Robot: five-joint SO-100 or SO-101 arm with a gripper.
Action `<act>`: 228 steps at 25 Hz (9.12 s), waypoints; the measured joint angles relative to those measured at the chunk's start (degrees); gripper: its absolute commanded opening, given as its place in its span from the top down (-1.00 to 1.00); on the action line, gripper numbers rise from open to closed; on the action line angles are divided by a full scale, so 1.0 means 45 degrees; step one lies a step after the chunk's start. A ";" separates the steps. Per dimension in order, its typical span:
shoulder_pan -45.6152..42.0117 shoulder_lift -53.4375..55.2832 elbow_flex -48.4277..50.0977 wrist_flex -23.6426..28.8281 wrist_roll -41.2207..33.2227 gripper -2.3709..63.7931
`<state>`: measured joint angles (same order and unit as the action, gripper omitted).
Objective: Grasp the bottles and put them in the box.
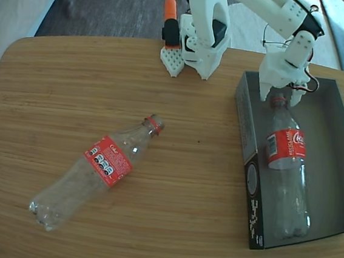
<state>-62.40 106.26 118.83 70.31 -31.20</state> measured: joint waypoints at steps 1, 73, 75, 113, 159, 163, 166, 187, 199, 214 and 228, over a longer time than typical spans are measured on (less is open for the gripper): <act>0.0020 0.0000 0.0000 0.0000 0.0000 -0.05; 1.7832 0.0000 -0.2324 0.4844 -0.0137 -0.47; 1.8047 0.0000 -0.1953 0.4531 -0.0137 -0.47; 1.9043 0.0000 -0.0996 0.2422 -0.6934 -0.47; 1.9219 -0.2090 -0.0215 -0.1523 -0.7930 -0.47; 1.9219 -0.2090 -0.0215 -0.1582 -0.7930 -0.47; 1.9219 -0.2090 -0.0176 -0.1602 -0.8242 -0.47; 1.9004 -0.2090 0.0098 -0.1602 -0.9746 -0.47; 1.8828 -0.2090 0.0469 -0.1602 -1.0332 -0.47; 1.8809 -0.2090 0.0859 -0.2852 -1.0332 -0.47; 1.8770 -0.2090 0.1328 -0.3457 -1.0410 -0.47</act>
<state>22.06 96.86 124.80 54.76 -78.05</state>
